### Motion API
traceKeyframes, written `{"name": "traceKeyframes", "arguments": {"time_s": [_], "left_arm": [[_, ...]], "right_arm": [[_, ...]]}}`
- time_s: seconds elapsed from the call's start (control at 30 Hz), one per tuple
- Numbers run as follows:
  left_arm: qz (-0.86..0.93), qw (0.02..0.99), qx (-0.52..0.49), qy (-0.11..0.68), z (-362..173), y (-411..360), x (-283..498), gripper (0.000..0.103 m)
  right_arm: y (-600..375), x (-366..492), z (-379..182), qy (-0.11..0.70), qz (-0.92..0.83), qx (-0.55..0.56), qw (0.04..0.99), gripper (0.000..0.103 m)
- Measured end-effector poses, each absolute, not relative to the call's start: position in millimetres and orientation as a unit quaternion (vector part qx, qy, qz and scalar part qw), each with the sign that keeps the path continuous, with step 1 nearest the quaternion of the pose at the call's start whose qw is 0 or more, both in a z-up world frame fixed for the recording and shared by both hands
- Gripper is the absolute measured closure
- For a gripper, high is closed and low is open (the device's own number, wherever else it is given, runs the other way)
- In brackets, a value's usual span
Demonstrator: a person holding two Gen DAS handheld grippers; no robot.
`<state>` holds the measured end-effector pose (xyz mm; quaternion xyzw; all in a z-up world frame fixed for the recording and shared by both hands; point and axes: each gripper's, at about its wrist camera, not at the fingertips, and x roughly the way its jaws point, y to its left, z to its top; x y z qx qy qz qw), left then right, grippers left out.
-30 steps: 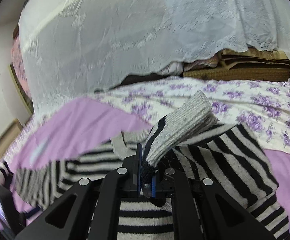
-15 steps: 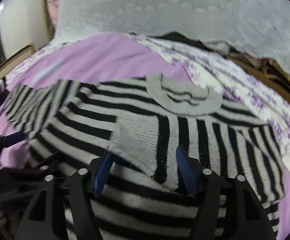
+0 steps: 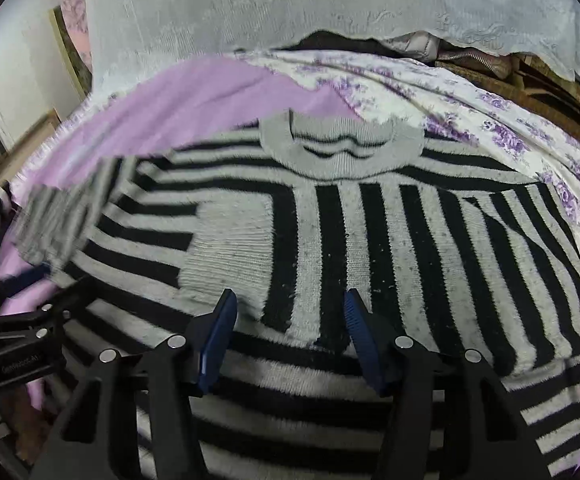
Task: Fold small clothes
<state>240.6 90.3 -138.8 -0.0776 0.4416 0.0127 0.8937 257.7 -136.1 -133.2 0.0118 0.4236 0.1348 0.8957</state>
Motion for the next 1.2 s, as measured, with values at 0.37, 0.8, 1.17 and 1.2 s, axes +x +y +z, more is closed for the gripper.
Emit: {"name": "traceKeyframes", "arguments": {"time_s": [0.37, 0.8, 1.17, 1.2], "left_arm": [[-0.155, 0.847, -0.196, 0.469, -119, 48, 298, 0.005], [-0.165, 0.838, -0.185, 0.486, -142, 8, 327, 0.087], [-0.103, 0.859, -0.138, 0.483, -162, 23, 329, 0.094], [-0.102, 0.859, -0.136, 0.482, -166, 22, 329, 0.093]], "right_arm": [[-251, 249, -97, 0.354, 0.062, 0.079, 0.93, 0.046], [-319, 286, -99, 0.332, 0.038, 0.14, 0.932, 0.067], [-331, 357, -161, 0.42, 0.022, 0.164, 0.892, 0.076], [-332, 357, -162, 0.41, 0.018, 0.161, 0.897, 0.082]]}}
